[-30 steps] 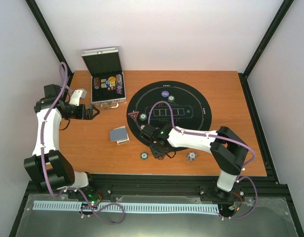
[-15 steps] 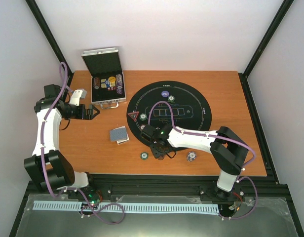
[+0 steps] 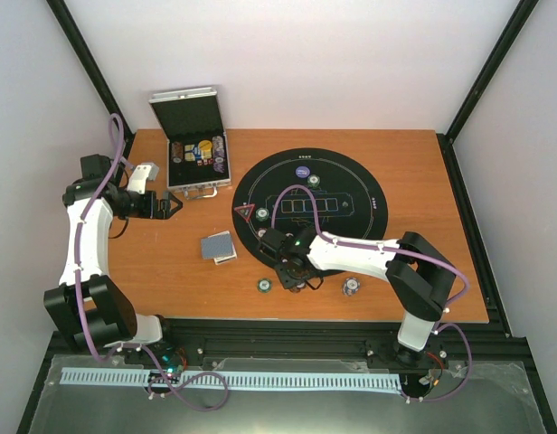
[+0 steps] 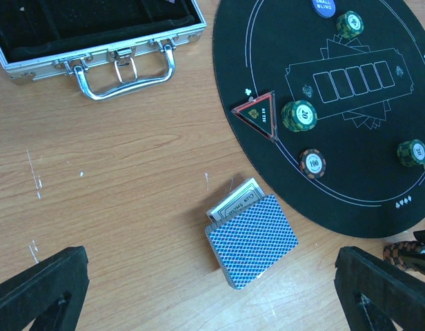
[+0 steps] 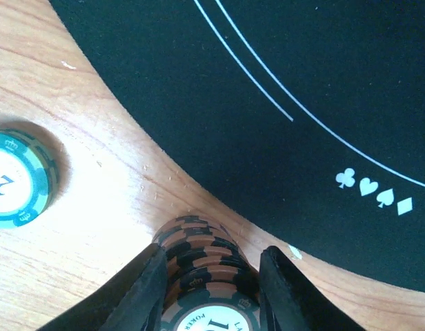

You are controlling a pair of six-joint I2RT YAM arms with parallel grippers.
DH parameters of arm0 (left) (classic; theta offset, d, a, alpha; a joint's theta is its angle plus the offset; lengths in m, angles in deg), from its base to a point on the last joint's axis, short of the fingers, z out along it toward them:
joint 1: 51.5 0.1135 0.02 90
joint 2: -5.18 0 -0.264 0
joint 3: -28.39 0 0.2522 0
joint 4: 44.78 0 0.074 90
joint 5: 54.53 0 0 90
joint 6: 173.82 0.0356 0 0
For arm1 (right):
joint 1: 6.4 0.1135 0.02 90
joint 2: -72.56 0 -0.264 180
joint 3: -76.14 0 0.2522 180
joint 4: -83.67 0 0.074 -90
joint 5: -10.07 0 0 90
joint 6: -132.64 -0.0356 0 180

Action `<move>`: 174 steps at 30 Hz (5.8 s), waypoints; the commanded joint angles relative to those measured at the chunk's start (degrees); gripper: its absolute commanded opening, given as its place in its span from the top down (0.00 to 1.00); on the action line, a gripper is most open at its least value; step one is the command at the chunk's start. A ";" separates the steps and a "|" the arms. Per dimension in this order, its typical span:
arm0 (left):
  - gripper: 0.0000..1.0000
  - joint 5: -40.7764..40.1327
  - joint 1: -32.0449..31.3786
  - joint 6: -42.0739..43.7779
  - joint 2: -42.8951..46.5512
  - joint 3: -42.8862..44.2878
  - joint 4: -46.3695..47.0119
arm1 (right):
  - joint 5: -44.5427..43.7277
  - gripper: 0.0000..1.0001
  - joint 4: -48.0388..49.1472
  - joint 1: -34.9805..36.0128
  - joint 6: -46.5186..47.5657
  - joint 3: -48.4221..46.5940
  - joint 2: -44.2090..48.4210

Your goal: Distribute texas hold em gaming equipment

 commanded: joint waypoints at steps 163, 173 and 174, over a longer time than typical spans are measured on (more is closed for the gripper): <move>0.00 3.91 0.06 2.93 0.75 3.31 -4.68 | -0.91 0.15 -6.21 -10.79 8.65 -15.19 2.49; 0.00 4.13 0.06 3.89 2.57 2.46 -5.48 | 0.61 0.08 -1.79 -0.49 2.01 -1.86 2.95; 0.00 4.13 0.06 3.85 2.57 2.58 -5.48 | 0.91 0.08 -1.37 -0.49 1.90 -1.11 3.14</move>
